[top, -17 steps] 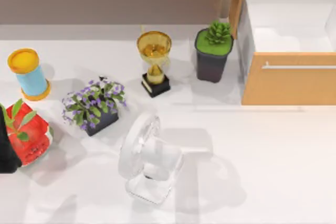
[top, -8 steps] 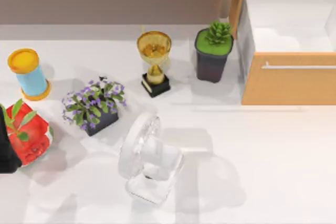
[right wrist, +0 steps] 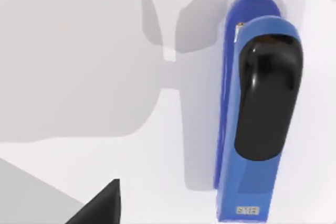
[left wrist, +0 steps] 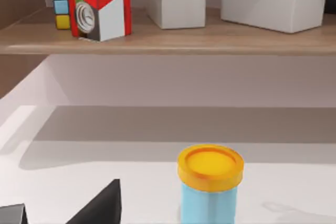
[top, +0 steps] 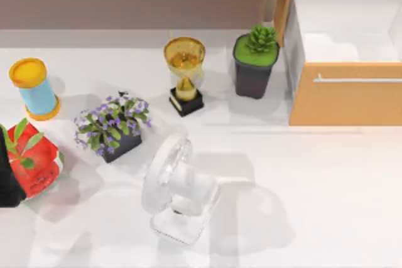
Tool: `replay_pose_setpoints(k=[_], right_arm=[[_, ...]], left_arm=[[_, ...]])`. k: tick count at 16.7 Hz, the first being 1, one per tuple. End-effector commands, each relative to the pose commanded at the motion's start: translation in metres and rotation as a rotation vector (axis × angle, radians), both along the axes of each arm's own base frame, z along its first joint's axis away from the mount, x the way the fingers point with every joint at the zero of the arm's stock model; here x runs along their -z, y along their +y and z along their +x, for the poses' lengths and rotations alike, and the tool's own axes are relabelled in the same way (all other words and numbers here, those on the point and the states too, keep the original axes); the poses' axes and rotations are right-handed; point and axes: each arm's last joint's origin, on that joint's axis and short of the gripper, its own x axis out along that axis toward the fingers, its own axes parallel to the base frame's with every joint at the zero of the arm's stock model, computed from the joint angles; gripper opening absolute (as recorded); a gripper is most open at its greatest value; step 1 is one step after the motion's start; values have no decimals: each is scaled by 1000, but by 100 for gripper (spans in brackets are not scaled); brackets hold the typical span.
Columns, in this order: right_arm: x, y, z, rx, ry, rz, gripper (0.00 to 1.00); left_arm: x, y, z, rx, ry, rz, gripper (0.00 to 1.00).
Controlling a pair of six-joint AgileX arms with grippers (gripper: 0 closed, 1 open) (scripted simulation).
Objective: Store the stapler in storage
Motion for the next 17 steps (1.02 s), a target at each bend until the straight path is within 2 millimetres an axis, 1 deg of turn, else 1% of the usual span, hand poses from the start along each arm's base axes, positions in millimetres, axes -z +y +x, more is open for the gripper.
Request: replay_pose_setpoints(k=[2,7,9,12,17], right_arm=[[14,-1,0,1,2,4,100],[58,-2,1,1,-6,-8,100],[65,-1,0,1,-2,-2,100],[65,-1,0,1,-2,-2,100],[65,-1,0,1,-2,-2,62]], left_arm=[[0,0,0,0,0,0,100],[0,0,0,0,0,0,100],[0,0,0,0,0,0,100],[0,0,0,0,0,0,100],[0,0,0,0,0,0,100]])
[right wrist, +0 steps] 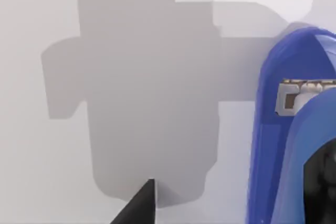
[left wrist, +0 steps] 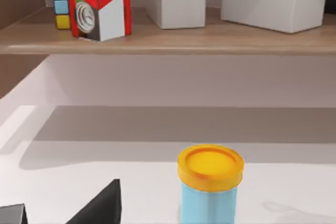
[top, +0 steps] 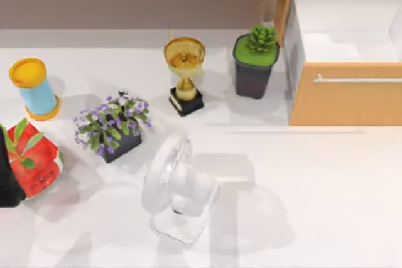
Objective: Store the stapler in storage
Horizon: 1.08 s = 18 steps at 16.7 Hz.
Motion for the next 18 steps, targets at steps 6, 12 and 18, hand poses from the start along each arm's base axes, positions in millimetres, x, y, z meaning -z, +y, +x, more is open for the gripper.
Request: replay_pose_setpoints(k=[6,12,18], right_arm=[[0,0,0,0,0,0,17],[0,0,0,0,0,0,0],[-2,0,0,4,-1,-3,0]], left_arm=[[0,0,0,0,0,0,100],[0,0,0,0,0,0,100],[0,0,0,0,0,0,100]])
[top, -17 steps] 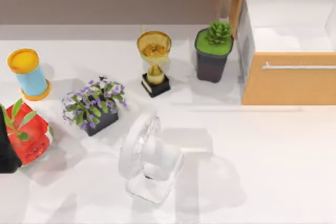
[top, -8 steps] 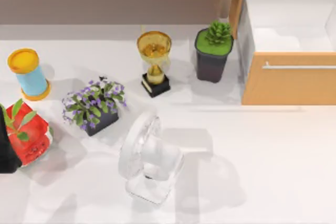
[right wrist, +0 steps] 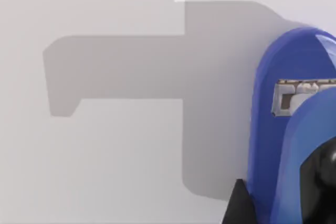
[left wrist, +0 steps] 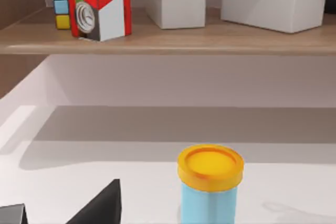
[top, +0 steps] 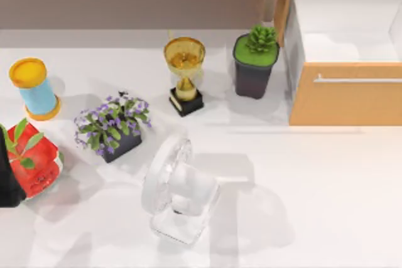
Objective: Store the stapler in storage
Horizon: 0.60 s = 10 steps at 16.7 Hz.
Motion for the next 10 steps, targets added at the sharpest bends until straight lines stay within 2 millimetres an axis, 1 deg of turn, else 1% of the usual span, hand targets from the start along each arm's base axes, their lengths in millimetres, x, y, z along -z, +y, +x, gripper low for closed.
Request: replay_pose_setpoints(k=[2,6,10], right_arm=[[-7,0,0,-4,4,6,0],[-28,0,0,-3,1,3,0],[-27,0,0,-2,2,4,0]], left_arm=[[0,0,0,0,0,0,100],[0,0,0,0,0,0,100],[0,0,0,0,0,0,100]])
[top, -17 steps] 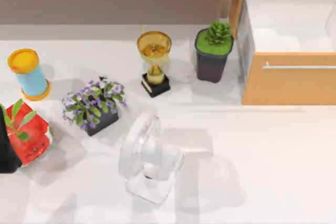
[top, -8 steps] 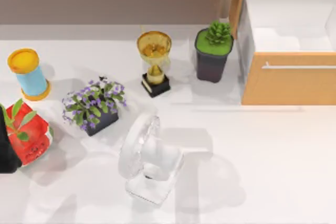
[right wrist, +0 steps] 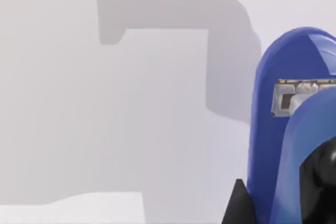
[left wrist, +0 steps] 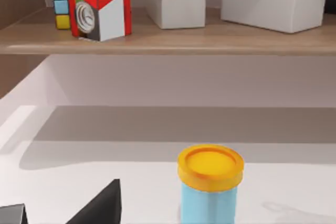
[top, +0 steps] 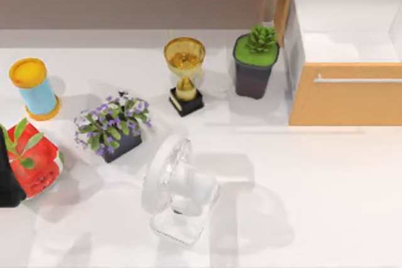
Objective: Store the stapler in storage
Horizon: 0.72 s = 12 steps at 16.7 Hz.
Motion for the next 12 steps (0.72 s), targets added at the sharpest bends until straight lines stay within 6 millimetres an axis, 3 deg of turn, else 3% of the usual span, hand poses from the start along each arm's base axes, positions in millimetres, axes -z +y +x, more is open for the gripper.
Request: replay_pose_setpoints(k=[2,5,9,12], right_arm=[[-2,-1,3,3,-8,-10,0],[-22,-7,30,32,-79,-90,0],[-73,-3,96,122,-273,-201,0],[-108,26,155,209,-415,-175,0]], left_arm=[[0,0,0,0,0,0,100],[0,0,0,0,0,0,100],[0,0,0,0,0,0,100],[0,0,0,0,0,0,100]])
